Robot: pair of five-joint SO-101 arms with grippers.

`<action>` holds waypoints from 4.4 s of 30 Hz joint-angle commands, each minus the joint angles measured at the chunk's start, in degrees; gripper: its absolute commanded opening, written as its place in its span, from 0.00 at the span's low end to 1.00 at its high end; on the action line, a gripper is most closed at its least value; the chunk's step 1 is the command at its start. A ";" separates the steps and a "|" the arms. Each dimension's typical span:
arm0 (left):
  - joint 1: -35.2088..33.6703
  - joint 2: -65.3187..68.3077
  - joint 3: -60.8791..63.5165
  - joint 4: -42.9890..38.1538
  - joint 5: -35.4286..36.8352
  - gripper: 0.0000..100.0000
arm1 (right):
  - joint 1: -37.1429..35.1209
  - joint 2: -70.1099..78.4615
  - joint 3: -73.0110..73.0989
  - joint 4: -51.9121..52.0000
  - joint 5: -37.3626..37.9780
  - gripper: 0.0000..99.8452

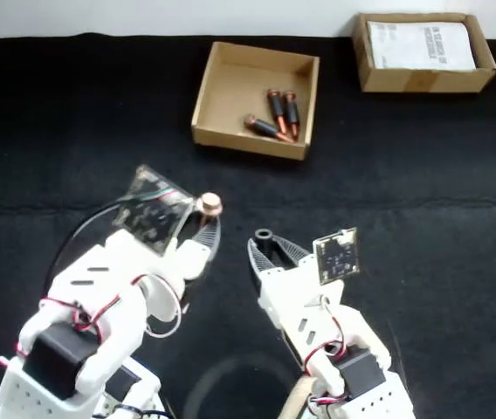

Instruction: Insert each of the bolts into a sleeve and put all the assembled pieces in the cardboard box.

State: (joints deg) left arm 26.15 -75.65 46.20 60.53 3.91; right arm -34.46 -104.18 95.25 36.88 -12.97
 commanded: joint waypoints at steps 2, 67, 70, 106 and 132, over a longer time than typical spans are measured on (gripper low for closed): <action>-3.91 -2.95 10.33 -17.58 4.04 0.01 | -1.63 -0.75 -0.48 -1.36 -0.18 0.01; 15.43 19.47 -12.79 17.05 -6.07 0.02 | 5.67 -0.75 -0.13 -5.58 4.66 0.01; 13.41 17.98 -12.79 19.16 -7.30 0.06 | 5.67 -0.75 -0.40 -5.58 4.66 0.01; -33.89 -28.18 44.18 -16.00 -7.21 0.01 | 10.86 91.21 -73.71 -20.35 64.35 0.01; -46.20 -28.26 50.95 -6.24 0.18 0.01 | 15.69 140.62 -121.89 -0.31 72.53 0.12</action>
State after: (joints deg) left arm -19.38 -103.25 96.13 54.02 3.65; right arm -18.90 37.71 -19.65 26.07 62.73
